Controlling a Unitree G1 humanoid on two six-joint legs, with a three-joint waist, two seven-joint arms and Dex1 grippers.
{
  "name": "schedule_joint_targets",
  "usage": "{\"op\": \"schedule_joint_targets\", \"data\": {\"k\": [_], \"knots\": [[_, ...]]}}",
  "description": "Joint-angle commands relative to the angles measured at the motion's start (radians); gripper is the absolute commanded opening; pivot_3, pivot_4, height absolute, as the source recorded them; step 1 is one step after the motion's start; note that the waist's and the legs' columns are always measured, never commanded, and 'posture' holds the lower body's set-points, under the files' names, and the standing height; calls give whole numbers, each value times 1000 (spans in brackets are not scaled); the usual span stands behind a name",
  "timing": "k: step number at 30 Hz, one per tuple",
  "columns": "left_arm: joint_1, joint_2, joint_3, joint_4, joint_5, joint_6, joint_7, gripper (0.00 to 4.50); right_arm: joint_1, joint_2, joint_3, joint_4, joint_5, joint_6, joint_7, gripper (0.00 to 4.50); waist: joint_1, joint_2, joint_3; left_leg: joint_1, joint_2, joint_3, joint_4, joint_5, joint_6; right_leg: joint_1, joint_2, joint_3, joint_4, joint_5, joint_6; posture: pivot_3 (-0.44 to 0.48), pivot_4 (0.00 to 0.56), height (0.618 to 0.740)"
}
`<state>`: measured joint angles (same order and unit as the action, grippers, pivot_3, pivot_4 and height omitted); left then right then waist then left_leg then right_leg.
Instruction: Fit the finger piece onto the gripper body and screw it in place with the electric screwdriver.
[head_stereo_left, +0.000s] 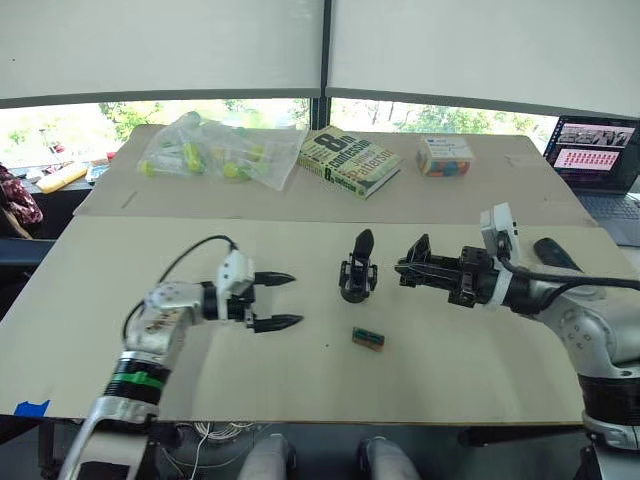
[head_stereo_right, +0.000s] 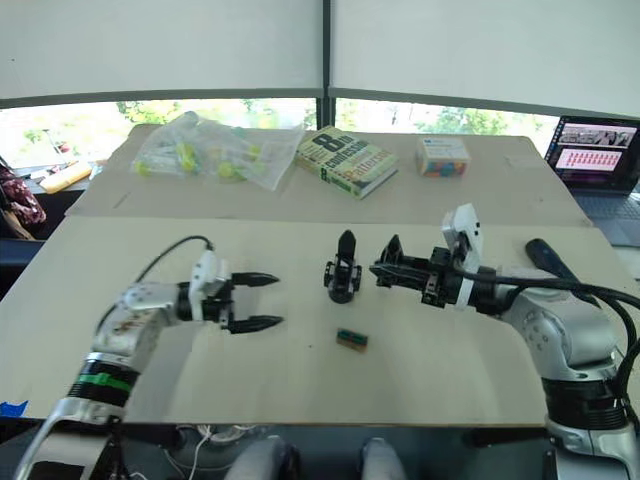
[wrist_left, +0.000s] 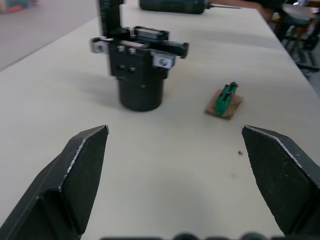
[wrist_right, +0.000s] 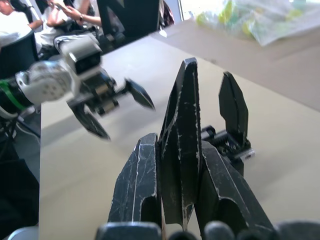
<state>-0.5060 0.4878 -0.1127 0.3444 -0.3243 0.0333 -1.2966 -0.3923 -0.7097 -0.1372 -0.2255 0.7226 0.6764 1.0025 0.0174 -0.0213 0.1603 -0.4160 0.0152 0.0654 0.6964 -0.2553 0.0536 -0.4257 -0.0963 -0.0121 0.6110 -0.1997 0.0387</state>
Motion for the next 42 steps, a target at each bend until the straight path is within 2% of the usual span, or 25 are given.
{"op": "schedule_joint_targets", "data": {"k": [1, 9, 12, 20, 23, 31, 42], "knots": [[-52, -7, 6, 87, 48, -110, 6, 4500, 24, 40, -17, -49, -6, -107, 21, 457, -4, 0, 0, 0, 0, 0, 0, 0, 0, 0, 1, 0, 0, 0, 0, 0, 150, 740], [-167, -97, -14, 306, 104, -178, 29, 4500, 43, 98, 38, -49, -67, -248, 67, 457, -8, 0, 0, 1, 0, 0, 0, 0, 0, 0, 2, 0, 1, 0, 0, 0, 150, 740], [-213, -148, -38, 387, 145, -229, 42, 4500, 63, 88, 70, -69, -120, -292, 75, 457, -2, 0, 0, 1, 0, 0, 0, 0, 0, 0, 1, 0, 1, 0, 0, 0, 150, 740], [-352, -300, -56, 617, 237, -316, 132, 4500, 126, 103, 38, -174, -102, -276, -21, 456, 3, -1, 0, 0, -1, 0, 2, -1, 1, 1, 0, -1, 0, 1, 1, 0, 150, 740], [-379, -329, -56, 664, 252, -330, 138, 4500, 146, 105, 38, -208, -100, -273, -52, 455, -5, -1, 0, 0, -1, 0, 2, -1, 1, 1, 1, -1, 0, 1, 1, 0, 150, 740], [-414, -369, -37, 762, 283, -353, 187, 4500, 169, 77, 8, -249, -77, -260, -83, 454, -4, -1, 1, 0, 0, -1, 2, -1, 1, 1, 1, -1, 1, 1, 1, 0, 150, 740], [-430, -323, -27, 811, 310, -366, 147, 4500, 167, 60, 7, -233, -73, -272, -83, 454, -6, -1, 1, 0, 0, -1, 2, -1, 1, 1, 1, -1, 1, 1, 2, 0, 150, 740]]}}
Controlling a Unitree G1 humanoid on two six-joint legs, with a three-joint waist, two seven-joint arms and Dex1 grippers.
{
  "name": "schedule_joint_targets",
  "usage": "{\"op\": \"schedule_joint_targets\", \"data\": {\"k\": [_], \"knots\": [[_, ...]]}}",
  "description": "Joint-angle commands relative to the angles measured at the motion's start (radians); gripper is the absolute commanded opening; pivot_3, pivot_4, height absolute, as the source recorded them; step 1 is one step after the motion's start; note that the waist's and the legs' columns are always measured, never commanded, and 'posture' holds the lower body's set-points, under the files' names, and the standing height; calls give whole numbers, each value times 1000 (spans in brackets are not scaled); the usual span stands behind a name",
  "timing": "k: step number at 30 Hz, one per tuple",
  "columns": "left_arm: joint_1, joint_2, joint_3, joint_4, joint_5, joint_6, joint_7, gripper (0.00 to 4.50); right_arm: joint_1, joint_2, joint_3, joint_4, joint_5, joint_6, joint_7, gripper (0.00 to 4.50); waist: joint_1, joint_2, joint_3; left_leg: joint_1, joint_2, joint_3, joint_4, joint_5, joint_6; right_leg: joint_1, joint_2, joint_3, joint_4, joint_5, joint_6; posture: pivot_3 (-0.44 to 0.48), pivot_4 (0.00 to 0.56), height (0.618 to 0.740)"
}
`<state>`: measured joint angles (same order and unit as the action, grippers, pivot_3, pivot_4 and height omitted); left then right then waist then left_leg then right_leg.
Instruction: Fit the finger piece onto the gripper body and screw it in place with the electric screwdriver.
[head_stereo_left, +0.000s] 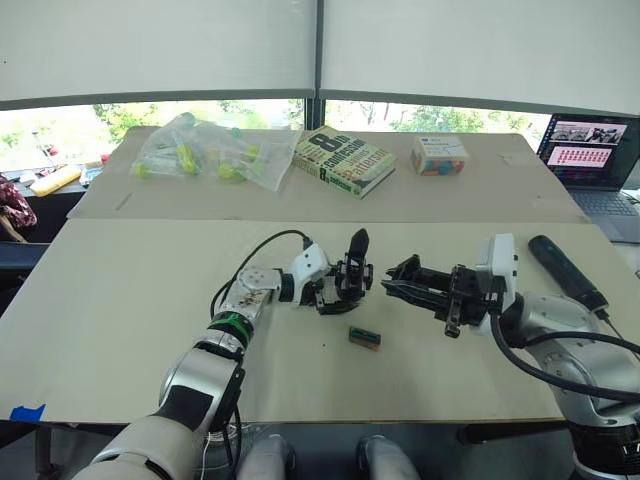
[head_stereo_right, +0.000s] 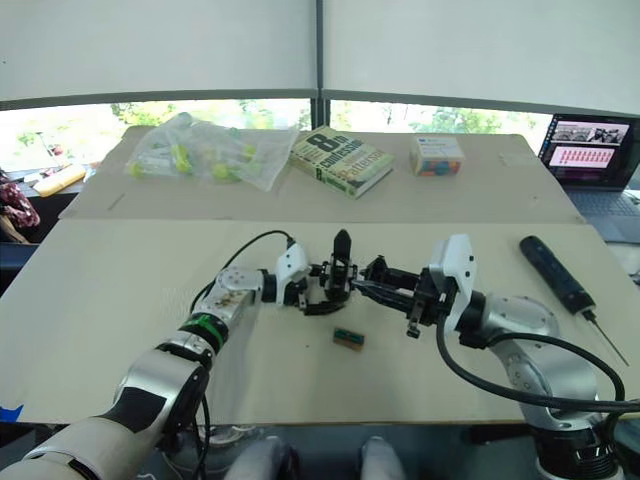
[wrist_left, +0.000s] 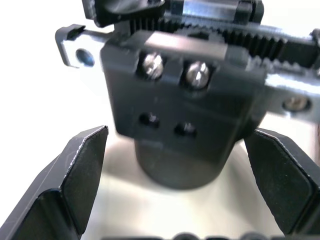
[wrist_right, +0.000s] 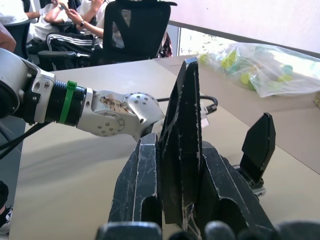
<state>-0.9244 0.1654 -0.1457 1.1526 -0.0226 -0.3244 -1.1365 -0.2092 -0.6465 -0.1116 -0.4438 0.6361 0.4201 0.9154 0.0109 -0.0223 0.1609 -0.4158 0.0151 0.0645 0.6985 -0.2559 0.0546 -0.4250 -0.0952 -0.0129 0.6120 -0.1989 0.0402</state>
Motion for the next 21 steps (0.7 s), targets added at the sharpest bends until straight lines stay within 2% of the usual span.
{"op": "schedule_joint_targets", "data": {"k": [1, 12, 15, 18, 21], "knots": [[-11, -3, 7, 3, 9, -8, -13, 4500, -21, -1, -15, -12, 12, -17, 4, 454, 1, 0, 0, 0, 0, 0, 0, 0, 0, 0, 0, 0, 0, 0, 0, 0, 150, 740], [-28, -45, 19, 34, 24, 4, 11, 4500, -30, 6, 0, 5, 4, -26, 13, 453, 8, 0, 0, 0, 0, 0, 1, 0, 0, 1, -1, 0, 0, 0, 0, 0, 150, 740], [-34, -50, 15, 46, 38, 2, 26, 3625, -30, 10, 5, 5, 0, -27, 10, 453, 9, 0, 0, 0, 0, 0, 1, 0, 0, 1, -1, 0, 0, 0, 0, 0, 150, 740], [-30, -53, 17, 51, 40, -5, 20, 2309, -34, 14, 9, 13, -7, -33, 10, 453, 11, 0, 0, 0, 0, 0, 1, 0, 0, 1, -1, 0, 0, 0, 0, 0, 150, 740], [-25, -54, 15, 48, 44, -14, 12, 2247, -42, 21, 17, 28, -22, -44, 11, 453, 11, 0, 0, 0, 0, 0, 1, 0, 0, 1, -1, 0, 0, 0, 0, 0, 150, 740]]}}
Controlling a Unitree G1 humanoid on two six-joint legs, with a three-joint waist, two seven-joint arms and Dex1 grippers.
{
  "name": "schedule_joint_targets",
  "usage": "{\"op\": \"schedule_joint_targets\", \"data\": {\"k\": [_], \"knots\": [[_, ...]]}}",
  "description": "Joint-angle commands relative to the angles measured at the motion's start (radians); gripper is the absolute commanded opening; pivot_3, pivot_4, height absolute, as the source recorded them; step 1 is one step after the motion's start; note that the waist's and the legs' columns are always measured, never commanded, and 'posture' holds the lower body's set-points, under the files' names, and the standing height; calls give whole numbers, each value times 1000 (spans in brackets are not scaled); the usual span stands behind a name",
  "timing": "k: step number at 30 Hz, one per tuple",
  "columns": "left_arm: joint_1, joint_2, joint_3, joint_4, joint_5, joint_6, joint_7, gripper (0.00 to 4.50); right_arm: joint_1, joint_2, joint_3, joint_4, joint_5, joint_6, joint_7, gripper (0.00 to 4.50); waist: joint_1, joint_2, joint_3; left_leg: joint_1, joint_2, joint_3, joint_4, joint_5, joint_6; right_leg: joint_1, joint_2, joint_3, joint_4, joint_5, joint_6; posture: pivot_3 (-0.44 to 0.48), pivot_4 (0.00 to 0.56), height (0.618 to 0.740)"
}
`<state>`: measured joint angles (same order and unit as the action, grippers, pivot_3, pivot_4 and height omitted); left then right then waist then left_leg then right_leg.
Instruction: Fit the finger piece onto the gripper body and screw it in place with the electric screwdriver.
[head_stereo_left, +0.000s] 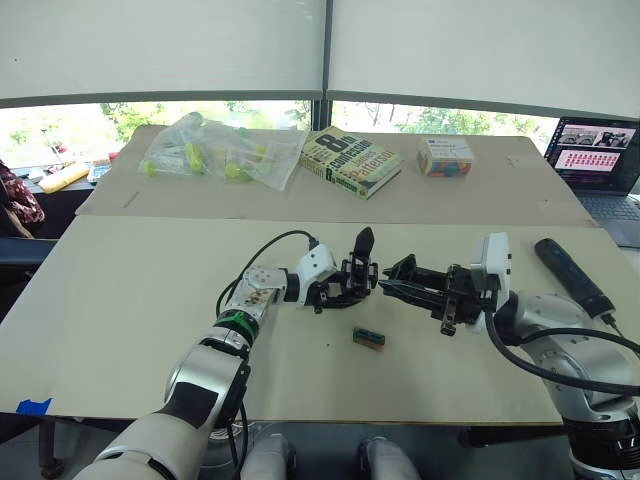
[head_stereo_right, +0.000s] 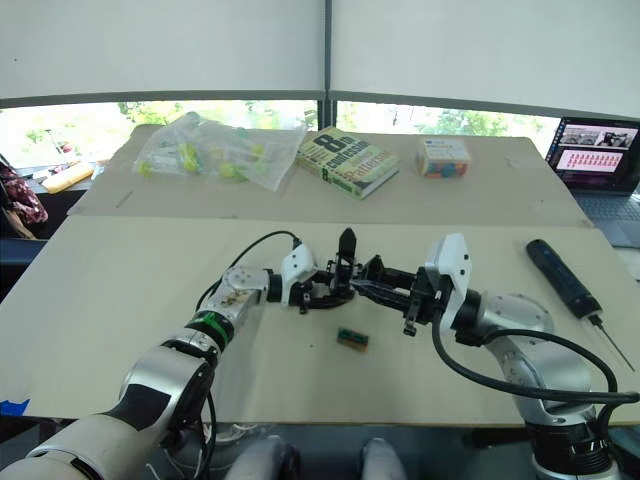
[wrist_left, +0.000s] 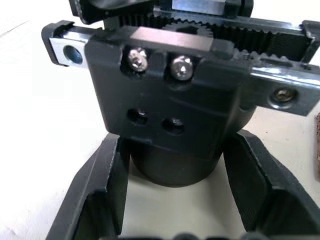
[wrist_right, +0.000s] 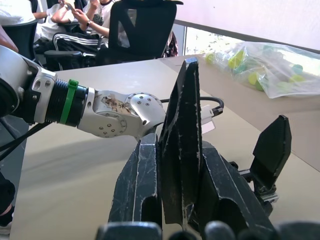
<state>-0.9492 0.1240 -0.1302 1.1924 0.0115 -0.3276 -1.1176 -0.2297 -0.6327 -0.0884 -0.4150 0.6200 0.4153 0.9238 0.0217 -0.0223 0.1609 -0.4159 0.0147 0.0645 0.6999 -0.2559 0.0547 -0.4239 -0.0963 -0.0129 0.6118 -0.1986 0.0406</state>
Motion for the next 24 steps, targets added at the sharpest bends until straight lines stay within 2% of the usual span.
{"op": "schedule_joint_targets", "data": {"k": [1, 12, 18, 24], "knots": [[4, -12, -2, 3, 12, -20, -5, 2247, -37, 18, 7, 13, -20, -47, -1, 453, 0, 0, 0, 0, 0, 0, 0, 0, 0, 0, 0, 0, 0, 0, 0, 0, 150, 740], [20, -11, -3, -26, 15, -19, -12, 2247, -239, 159, 160, 285, -176, -186, 35, 452, -7, 0, 0, 0, -1, 0, 1, 0, 0, 0, 0, 0, 1, 0, 0, 0, 150, 740], [21, 0, -6, -33, 21, 1, -26, 2247, -281, 190, 191, 427, -227, -262, 92, 452, -9, 0, 0, 0, -1, 0, 0, 0, 0, 0, 1, -1, 1, 0, 0, 0, 150, 740], [29, 3, -9, -42, 24, 13, -33, 2247, -287, 193, 201, 495, -245, -285, 143, 452, -10, 0, 0, 0, -1, 0, 0, 0, 0, 0, 1, -1, 1, 0, 0, 0, 150, 740]]}}
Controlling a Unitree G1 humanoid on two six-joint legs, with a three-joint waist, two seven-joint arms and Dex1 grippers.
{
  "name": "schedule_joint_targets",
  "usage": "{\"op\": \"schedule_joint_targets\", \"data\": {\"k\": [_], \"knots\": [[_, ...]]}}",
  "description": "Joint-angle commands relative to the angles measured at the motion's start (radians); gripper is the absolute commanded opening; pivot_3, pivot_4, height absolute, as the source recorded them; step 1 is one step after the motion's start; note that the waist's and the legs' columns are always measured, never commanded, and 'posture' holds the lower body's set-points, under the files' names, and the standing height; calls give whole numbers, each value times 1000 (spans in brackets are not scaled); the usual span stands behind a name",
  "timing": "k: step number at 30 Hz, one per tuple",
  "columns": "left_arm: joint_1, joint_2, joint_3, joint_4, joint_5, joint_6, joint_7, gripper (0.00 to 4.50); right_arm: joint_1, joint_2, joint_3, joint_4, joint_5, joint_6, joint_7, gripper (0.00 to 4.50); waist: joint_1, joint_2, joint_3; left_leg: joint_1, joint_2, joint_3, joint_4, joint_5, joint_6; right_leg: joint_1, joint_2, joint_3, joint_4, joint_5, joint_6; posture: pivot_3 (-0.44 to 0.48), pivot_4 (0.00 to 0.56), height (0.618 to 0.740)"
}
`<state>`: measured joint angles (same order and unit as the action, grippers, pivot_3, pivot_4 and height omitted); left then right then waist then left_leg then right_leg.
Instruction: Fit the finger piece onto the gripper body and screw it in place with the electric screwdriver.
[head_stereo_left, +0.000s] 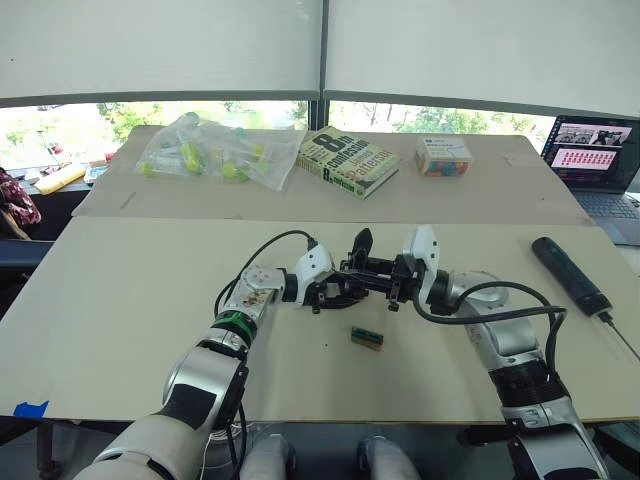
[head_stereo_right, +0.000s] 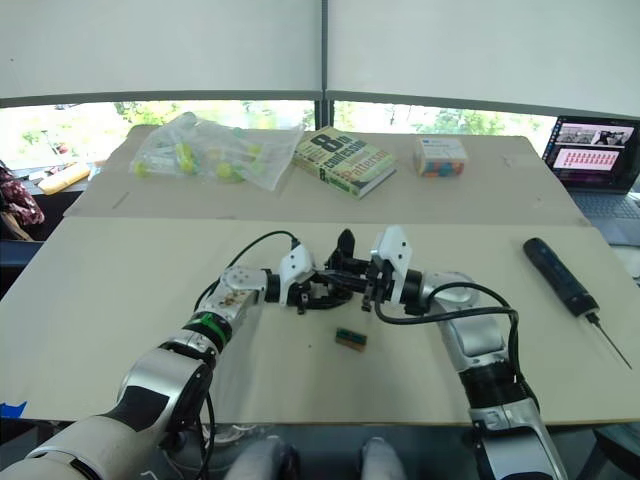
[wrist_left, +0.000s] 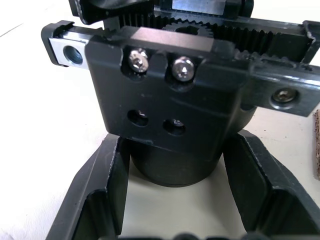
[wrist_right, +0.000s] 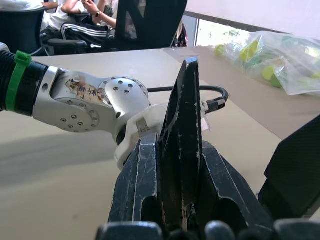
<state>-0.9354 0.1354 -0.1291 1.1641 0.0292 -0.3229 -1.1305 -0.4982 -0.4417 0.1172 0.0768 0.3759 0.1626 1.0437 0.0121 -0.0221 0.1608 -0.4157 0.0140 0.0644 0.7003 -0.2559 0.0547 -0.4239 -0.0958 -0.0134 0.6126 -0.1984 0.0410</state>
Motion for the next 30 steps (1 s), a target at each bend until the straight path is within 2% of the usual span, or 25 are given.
{"op": "schedule_joint_targets", "data": {"k": [1, 16, 30], "knots": [[17, -8, -12, -15, 9, 7, -19, 2247, -21, 2, -5, 14, -4, -34, 28, 452, 0, 0, 0, 0, 0, 0, 0, 0, 0, 0, 0, 0, 0, 0, 0, 0, 150, 740], [33, -5, -15, -30, 11, 13, -25, 2247, -73, 18, -1, 154, -28, -49, 73, 452, -3, 0, 0, 0, 0, 0, 0, 0, 0, 0, 0, 0, 0, 0, 0, 0, 150, 740], [52, -3, -16, -52, 4, 33, -42, 2247, -50, 28, 31, 175, -40, -11, 110, 452, -8, 1, 0, 1, 1, 0, 0, 0, 0, 0, 0, 0, 2, 0, 0, 0, 150, 740]]}}
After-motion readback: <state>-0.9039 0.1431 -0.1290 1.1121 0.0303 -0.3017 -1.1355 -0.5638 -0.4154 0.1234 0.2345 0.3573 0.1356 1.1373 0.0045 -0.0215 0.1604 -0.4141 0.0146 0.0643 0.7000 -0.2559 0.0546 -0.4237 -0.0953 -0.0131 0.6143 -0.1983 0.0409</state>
